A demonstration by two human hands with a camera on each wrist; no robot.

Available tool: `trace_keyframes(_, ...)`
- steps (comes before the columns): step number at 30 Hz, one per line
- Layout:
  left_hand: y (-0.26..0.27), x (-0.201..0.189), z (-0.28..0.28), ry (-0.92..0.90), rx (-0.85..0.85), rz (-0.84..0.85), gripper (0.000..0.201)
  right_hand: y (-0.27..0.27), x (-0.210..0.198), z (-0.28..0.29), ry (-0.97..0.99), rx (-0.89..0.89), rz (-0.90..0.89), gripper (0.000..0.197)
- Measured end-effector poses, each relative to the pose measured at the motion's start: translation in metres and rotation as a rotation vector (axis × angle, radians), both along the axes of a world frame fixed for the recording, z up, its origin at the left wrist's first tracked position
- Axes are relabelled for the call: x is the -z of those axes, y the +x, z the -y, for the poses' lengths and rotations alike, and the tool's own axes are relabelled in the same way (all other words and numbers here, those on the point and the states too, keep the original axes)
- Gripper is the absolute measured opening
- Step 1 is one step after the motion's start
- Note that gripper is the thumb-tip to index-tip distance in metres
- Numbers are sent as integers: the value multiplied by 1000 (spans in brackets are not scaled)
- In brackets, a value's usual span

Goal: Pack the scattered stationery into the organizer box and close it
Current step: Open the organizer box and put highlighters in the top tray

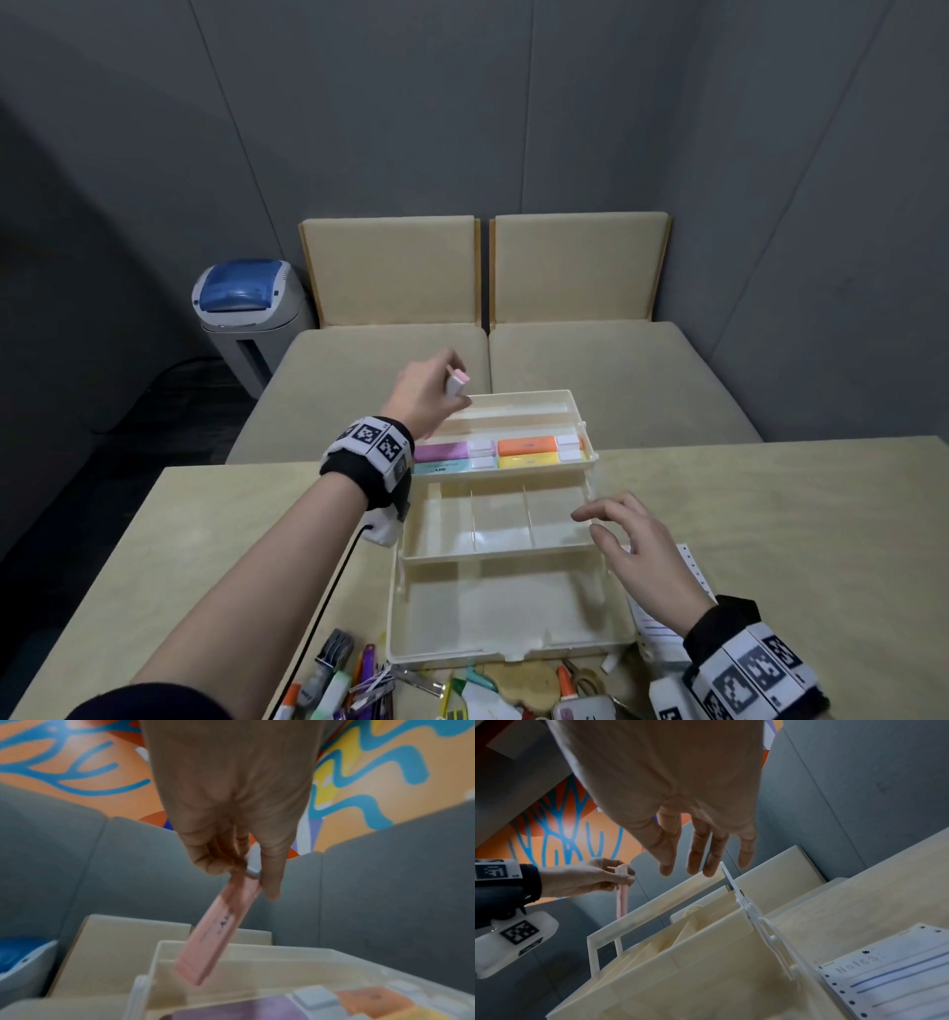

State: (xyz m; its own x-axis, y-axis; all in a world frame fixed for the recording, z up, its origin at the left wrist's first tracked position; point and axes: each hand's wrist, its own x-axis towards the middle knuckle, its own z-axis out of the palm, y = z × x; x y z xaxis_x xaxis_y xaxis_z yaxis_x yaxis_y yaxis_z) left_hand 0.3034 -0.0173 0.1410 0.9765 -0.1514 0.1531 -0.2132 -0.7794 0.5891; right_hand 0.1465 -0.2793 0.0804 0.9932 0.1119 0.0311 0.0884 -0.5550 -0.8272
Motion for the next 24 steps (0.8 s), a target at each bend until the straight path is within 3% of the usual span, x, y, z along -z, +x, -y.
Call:
trace_keyframes(8,-2,29,23,322,203,-77,32,1,-2,1,-9,-9,-7,28)
trace_keyframes(12,-11,41,13,348,201,-30,22,0,-1,5,-16,-6,-17,28)
trace_keyframes(19,-26,42,-12,559,171,2,29,-3,-2,-1,-22,-17,-20,27)
trace_keyframes(24,-39,49,-15,834,167,38,43,-11,-5,-1,-20,-8,-26,26)
